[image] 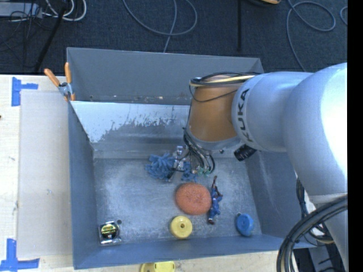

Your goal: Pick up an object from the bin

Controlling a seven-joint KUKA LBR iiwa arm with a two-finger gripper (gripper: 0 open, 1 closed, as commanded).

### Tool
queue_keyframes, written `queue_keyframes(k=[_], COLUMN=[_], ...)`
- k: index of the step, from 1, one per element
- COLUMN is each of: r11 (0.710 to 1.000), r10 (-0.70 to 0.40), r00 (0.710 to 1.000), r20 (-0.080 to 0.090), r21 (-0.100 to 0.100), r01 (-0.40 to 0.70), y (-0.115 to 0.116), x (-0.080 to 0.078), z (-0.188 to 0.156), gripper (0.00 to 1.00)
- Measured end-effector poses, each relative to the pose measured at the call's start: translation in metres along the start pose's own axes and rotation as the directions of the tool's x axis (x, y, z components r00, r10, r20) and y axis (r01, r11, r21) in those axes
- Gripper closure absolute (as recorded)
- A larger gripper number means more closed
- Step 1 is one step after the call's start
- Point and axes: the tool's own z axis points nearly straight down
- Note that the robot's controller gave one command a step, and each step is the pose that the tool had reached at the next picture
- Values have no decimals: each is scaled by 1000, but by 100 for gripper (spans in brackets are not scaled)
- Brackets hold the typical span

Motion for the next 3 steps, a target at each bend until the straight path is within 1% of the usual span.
queue_keyframes(k=[1,3], r11=[1000,1000], r10=[0,1], r00=[1000,1000], r20=[-5,-2], r21=[1,0], r01=[0,-1], y=[0,0], x=[1,1], z=[-8,-36], gripper=[100,100])
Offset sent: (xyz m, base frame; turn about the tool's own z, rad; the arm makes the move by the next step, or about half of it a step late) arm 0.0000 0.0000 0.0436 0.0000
